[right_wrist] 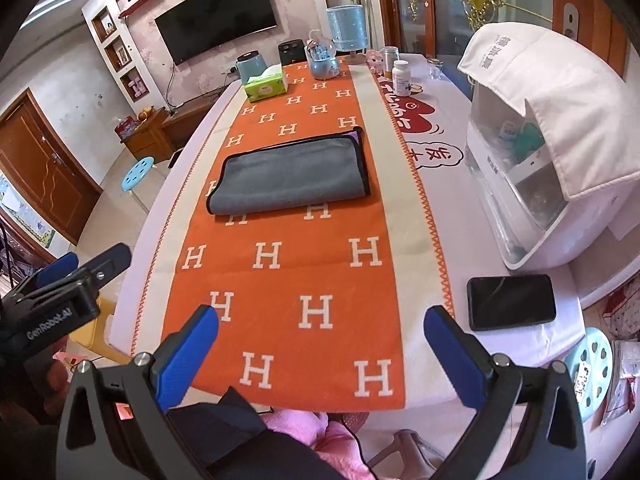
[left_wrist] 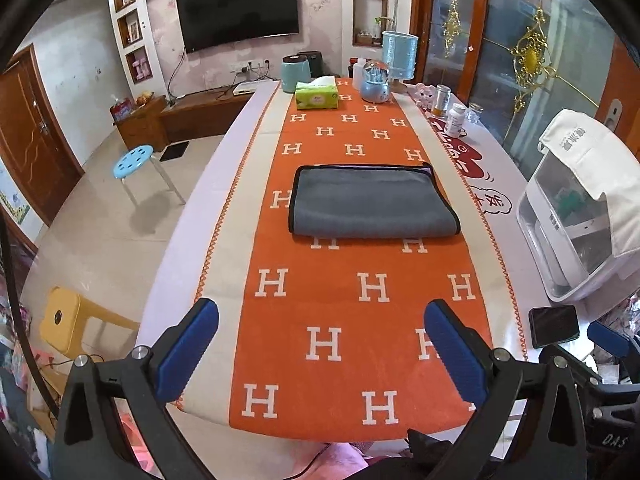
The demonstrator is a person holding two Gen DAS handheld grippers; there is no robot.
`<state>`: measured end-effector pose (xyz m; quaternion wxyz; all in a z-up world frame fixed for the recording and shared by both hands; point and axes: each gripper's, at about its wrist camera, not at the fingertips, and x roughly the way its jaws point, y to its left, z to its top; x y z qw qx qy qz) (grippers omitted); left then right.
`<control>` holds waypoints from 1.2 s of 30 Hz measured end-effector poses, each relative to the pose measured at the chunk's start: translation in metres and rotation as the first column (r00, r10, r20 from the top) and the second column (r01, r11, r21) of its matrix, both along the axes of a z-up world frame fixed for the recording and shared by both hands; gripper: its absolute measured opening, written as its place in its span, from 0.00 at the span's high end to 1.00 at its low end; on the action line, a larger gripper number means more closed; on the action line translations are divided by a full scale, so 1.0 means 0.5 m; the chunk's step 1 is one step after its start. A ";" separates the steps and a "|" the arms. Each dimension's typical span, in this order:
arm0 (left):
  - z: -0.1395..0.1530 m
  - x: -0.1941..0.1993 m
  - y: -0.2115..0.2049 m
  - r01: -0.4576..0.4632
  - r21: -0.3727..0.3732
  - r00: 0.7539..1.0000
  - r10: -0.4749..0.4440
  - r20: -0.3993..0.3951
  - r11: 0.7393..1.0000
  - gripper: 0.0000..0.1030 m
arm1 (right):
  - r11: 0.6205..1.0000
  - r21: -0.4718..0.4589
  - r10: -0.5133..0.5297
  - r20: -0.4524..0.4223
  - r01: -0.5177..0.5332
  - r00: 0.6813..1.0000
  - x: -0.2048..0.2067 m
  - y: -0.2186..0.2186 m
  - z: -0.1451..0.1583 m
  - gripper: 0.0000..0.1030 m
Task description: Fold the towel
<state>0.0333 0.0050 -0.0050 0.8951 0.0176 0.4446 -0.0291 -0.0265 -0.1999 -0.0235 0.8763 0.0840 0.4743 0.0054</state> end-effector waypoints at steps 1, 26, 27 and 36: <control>0.000 0.001 0.001 0.002 -0.004 1.000 -0.002 -0.004 1.000 0.01 | 1.000 -0.003 0.001 0.002 -0.001 1.000 -0.001 0.004 0.003 0.00; 0.025 -0.007 0.047 -0.031 0.029 0.996 0.029 0.090 0.999 0.01 | 0.998 -0.067 0.024 0.093 -0.018 0.995 0.012 0.089 0.033 0.00; 0.024 -0.007 0.046 -0.029 0.029 0.996 0.027 0.090 0.999 0.01 | 0.998 -0.066 0.022 0.085 -0.017 0.996 0.014 0.089 0.030 0.00; 0.023 -0.008 0.040 -0.012 0.032 0.996 0.009 0.092 0.999 0.01 | 0.998 -0.057 0.010 0.062 -0.007 0.998 0.013 0.089 0.021 0.00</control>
